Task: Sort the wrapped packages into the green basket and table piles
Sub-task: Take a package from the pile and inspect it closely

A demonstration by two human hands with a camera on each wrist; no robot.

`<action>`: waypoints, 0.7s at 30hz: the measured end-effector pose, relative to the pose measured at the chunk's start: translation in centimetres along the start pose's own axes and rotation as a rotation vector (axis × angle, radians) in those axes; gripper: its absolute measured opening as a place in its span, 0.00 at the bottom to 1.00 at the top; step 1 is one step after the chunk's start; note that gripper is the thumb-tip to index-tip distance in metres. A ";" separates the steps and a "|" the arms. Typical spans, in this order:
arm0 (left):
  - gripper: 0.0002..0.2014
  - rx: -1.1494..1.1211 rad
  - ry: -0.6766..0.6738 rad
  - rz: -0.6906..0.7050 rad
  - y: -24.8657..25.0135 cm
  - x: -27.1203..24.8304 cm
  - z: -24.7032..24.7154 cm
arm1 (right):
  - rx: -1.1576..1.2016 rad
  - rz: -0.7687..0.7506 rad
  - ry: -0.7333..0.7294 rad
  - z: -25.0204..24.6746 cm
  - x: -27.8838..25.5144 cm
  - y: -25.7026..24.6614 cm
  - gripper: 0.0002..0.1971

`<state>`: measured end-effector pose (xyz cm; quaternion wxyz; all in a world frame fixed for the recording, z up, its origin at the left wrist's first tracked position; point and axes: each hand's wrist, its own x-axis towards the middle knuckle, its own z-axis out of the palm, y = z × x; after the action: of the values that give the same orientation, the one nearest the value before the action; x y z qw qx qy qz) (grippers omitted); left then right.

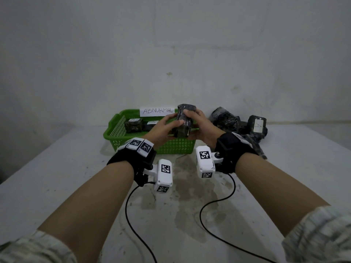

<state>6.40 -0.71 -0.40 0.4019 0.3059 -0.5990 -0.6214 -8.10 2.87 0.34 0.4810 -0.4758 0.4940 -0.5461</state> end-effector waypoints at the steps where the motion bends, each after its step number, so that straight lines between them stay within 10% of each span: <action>1: 0.21 0.008 0.014 -0.005 -0.1 0.0 -0.1 | -0.015 -0.003 -0.039 -0.1 0.0 0.2 0.26; 14: 0.27 0.056 0.053 -0.070 0.2 -0.4 -0.8 | -0.258 0.015 -0.143 0.6 0.1 0.0 0.49; 21: 0.31 0.224 0.011 -0.126 0.4 -0.6 -0.1 | -0.159 -0.166 -0.012 0.8 -0.2 0.0 0.09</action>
<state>6.77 -0.25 -0.10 0.3286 0.3893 -0.6421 -0.5729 -7.32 2.97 0.35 0.3979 -0.5549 0.4918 -0.5403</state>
